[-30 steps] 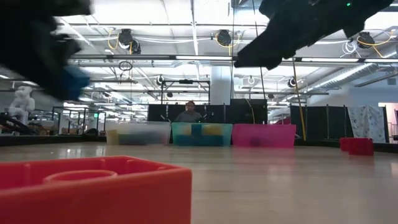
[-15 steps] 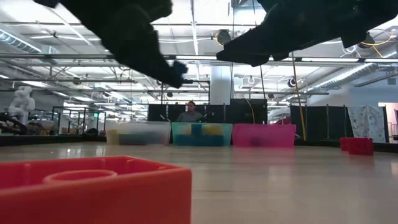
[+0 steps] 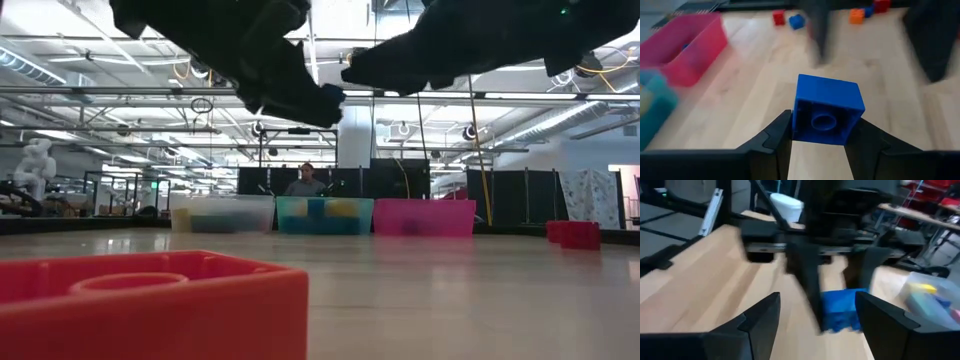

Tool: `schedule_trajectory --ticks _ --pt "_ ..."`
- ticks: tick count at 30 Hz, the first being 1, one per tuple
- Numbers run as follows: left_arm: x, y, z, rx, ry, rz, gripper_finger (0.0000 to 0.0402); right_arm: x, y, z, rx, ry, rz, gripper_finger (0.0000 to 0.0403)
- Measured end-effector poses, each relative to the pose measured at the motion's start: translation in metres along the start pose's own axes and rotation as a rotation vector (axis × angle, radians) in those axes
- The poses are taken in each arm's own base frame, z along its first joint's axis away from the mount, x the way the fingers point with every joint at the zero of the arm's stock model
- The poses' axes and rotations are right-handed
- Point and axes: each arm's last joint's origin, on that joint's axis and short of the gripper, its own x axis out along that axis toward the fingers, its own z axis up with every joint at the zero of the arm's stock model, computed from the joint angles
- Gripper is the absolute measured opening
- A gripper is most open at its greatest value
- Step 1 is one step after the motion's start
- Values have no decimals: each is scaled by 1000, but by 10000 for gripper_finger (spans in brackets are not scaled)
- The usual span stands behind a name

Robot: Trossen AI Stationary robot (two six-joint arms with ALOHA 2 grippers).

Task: Sort blocks by size
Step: Put the blue 4 stud game piece into the red bin

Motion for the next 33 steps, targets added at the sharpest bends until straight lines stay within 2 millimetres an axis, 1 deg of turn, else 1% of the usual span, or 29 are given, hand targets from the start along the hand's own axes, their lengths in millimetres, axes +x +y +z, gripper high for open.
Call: schedule_trajectory --ticks 5,8,15,20,25,28,33 --pt "10 -5 -4 35 -22 -35 142 1 -6 -3 -32 23 -16 243" --pt "11 -6 -2 27 -53 -37 142 2 -6 -7 -30 57 -7 247" --pt "12 -5 1 35 -83 -36 142 1 -6 -6 -22 48 -3 243" --pt "12 -5 1 34 -85 -40 142 2 -10 -6 -19 43 -9 227" --pt "12 -5 4 29 -112 -43 142 4 -16 -7 17 33 34 206" --pt "12 -5 4 40 -112 -41 142 4 -18 -8 19 36 31 193" --pt "12 -5 4 47 -112 -43 142 4 -18 -8 21 31 37 157"
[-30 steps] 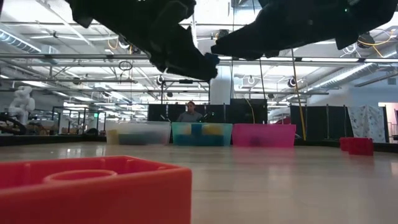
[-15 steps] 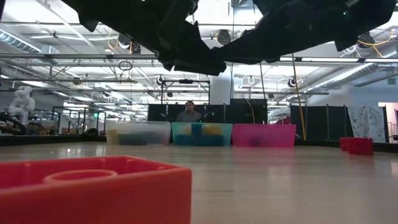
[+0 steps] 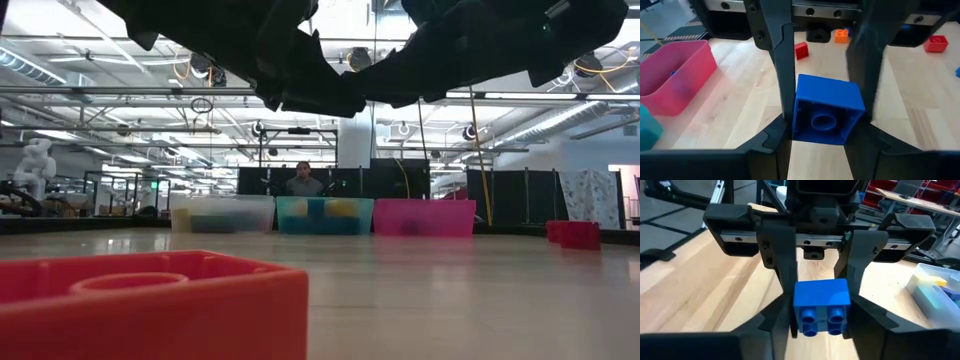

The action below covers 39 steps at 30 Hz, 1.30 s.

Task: Sort blocks by size
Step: Put the blue 4 stud game piece into the red bin

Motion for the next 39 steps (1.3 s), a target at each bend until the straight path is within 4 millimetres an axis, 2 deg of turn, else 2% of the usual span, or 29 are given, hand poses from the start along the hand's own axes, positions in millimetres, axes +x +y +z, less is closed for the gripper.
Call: schedule_trajectory --ticks 4,11,14,18,21,25,33,39 --pt "0 -1 0 -8 0 -5 159 0 0 0 -5 -1 -2 117" --pt "3 8 -2 -79 21 28 240 0 -1 0 41 2 -33 117" --pt "5 16 -5 -84 60 56 263 -2 -5 1 34 25 -129 117" --pt "8 26 -11 -116 122 96 274 -11 -19 2 8 96 -293 117" --pt "9 31 -13 -125 136 120 275 -19 -39 -2 8 182 -405 117" --pt "10 35 -13 -127 140 130 276 -31 -79 -10 76 262 -535 116" --pt "10 35 -14 -124 143 139 276 -68 -161 -45 247 439 -827 127" --pt "14 37 -20 -106 160 192 276 -91 -192 -66 393 486 -841 129"
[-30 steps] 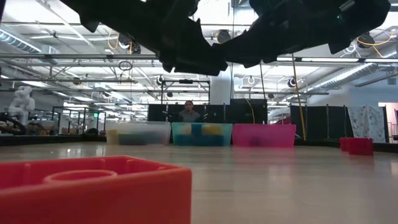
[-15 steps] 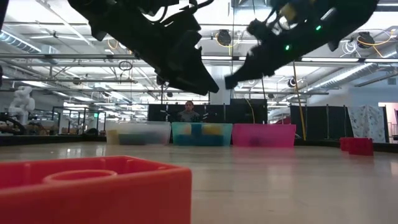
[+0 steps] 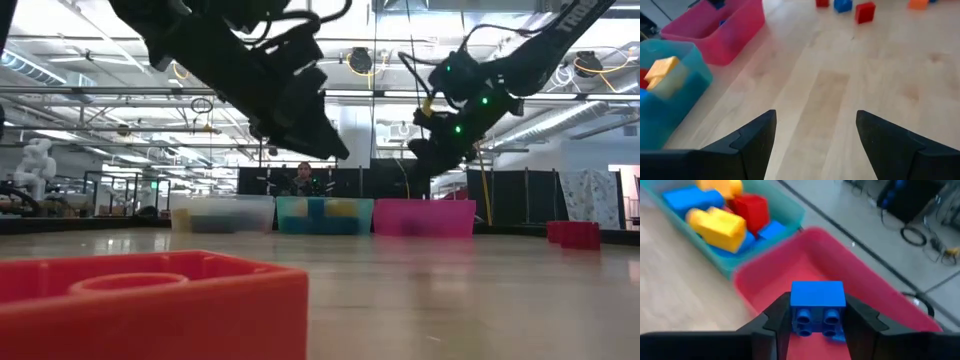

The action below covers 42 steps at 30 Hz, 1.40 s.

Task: Sort blocks by size
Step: Put the blue 4 stud game piece into the red bin, then put the red 4 stud game piece into the red bin

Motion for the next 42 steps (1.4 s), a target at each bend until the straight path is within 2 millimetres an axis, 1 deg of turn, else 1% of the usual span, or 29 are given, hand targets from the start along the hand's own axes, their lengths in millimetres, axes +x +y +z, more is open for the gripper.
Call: schedule_trajectory --ticks 4,7,12,18,20,22,28,31,33,37,40,42 --pt "4 0 -2 -9 0 10 276 4 -14 -1 48 7 -35 145" --pt "8 1 -6 -3 16 17 277 5 -20 -2 69 16 -51 163" --pt "12 4 -8 -6 24 29 277 5 -21 -5 64 47 -55 201" --pt "15 7 -9 -12 28 38 277 2 -20 -14 39 146 -51 237" --pt "15 7 -9 -10 32 38 277 -4 -20 -15 33 180 -47 242" --pt "15 7 -9 -12 27 38 277 -15 -19 -16 39 212 -40 243" --pt "15 7 -7 -18 14 35 277 -63 -17 -12 91 220 -5 227" --pt "15 7 -7 -18 14 35 277 -84 -20 -18 150 273 -13 214" --pt "15 7 -7 -21 9 34 277 -95 -22 -24 187 324 -24 205" --pt "15 6 -5 -29 -7 30 277 -109 -24 -37 261 452 -65 186" --pt "14 6 -4 -32 -13 26 277 -115 -22 -47 279 552 -93 169" --pt "14 6 -4 -32 -11 12 277 -116 -18 -49 292 571 -99 160"
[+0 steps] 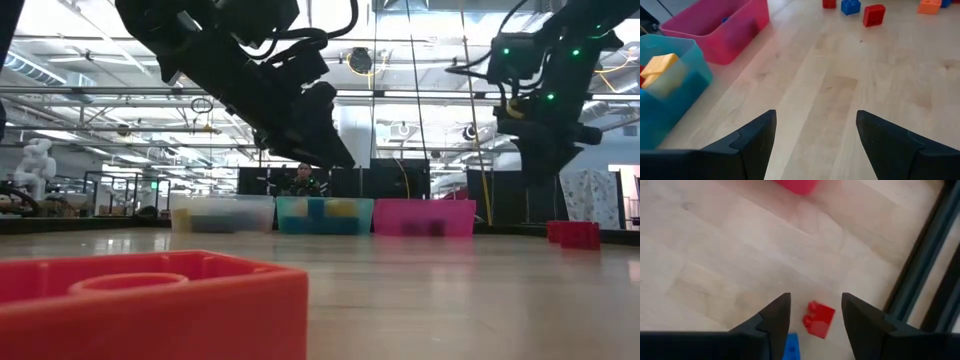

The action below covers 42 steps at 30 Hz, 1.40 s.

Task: Sort blocks by size
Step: Put the red 4 stud game piece into the red bin

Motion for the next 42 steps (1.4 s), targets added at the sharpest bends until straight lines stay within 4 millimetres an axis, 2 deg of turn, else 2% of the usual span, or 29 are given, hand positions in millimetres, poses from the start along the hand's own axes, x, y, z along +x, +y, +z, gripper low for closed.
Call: schedule_trajectory --ticks 5,8,14,22,26,36,42 --pt "0 -1 0 1 6 -30 277 3 6 -4 49 10 -64 145" --pt "0 -1 0 2 9 -37 277 12 7 -11 108 61 -114 146" --pt "0 -1 -2 12 22 -34 277 37 7 -25 136 142 -181 170" --pt "0 0 -2 49 26 -33 277 48 12 -26 129 127 -123 189" --pt "0 0 -2 70 25 -33 277 51 13 -26 122 140 -133 171" --pt "0 0 -3 70 37 -32 277 58 17 -23 103 130 -141 79" --pt "0 0 -3 70 38 -32 277 58 22 -17 111 79 -55 80"
